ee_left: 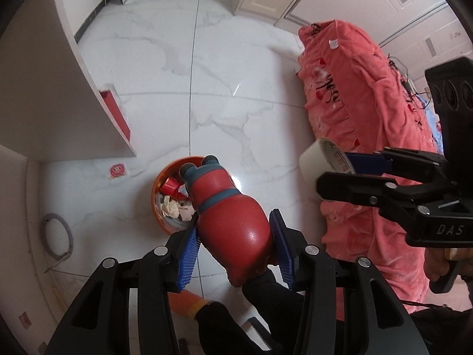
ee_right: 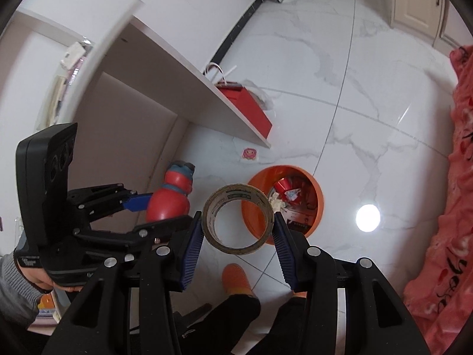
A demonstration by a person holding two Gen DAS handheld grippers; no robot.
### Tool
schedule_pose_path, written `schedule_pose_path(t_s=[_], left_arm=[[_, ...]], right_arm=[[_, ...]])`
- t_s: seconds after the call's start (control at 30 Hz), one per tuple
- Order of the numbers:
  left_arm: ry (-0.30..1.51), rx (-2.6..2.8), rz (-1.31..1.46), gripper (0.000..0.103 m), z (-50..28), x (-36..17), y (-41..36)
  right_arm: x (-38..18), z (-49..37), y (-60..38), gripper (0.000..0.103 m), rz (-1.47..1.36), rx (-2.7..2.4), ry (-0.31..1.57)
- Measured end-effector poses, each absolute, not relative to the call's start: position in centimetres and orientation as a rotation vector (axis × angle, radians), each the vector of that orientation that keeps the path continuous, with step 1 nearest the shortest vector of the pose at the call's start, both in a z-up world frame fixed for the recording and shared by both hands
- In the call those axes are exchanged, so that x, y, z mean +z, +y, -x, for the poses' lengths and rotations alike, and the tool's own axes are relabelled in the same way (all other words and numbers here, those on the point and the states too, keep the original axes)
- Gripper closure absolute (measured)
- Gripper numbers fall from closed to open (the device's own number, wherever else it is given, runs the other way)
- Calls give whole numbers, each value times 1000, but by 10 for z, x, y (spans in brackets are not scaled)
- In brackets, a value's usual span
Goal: Collect trash
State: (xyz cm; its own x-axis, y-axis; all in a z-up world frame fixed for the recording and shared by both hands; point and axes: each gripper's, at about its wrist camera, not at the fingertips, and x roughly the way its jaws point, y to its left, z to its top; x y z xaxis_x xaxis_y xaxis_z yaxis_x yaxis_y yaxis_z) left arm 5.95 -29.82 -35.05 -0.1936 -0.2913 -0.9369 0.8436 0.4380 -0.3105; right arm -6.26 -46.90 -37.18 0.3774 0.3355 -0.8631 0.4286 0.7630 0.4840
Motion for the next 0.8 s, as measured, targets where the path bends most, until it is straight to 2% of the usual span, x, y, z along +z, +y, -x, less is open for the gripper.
schedule_pose_path(t_s=[0.17, 0.27, 0.33, 0.4, 0.47, 0.53, 0.6, 0.77, 0.8], left_arm=[[1438, -1096, -562, 55, -62, -379, -302], [1450, -1100, -565, 50, -64, -392, -303], [1453, -1102, -574, 42, -65, -397, -305], [1448, -1101, -577, 39, -65, -401, -307], [1438, -1098, -574, 30, -66, -402, -308], [1434, -1093, -574, 28, -67, -403, -308], [1434, -1082, -576, 28, -68, -405, -307], [1447, -1073, -578, 23, -68, -403, -299], [1450, -1072, -582, 18, -68, -401, -298]], right_arm=[[-410, 50, -472, 56, -762, -72, 1249], [-425, 44, -473, 56, -771, -73, 1263], [-434, 41, -472, 56, -772, -62, 1271], [-439, 37, -472, 55, -765, -60, 1278], [-446, 34, -471, 55, -767, -54, 1286], [-451, 31, -472, 49, -779, -57, 1291], [-452, 30, -473, 35, -779, -72, 1291], [-446, 32, -474, 34, -777, -65, 1286], [-444, 33, -475, 34, -776, -57, 1286]])
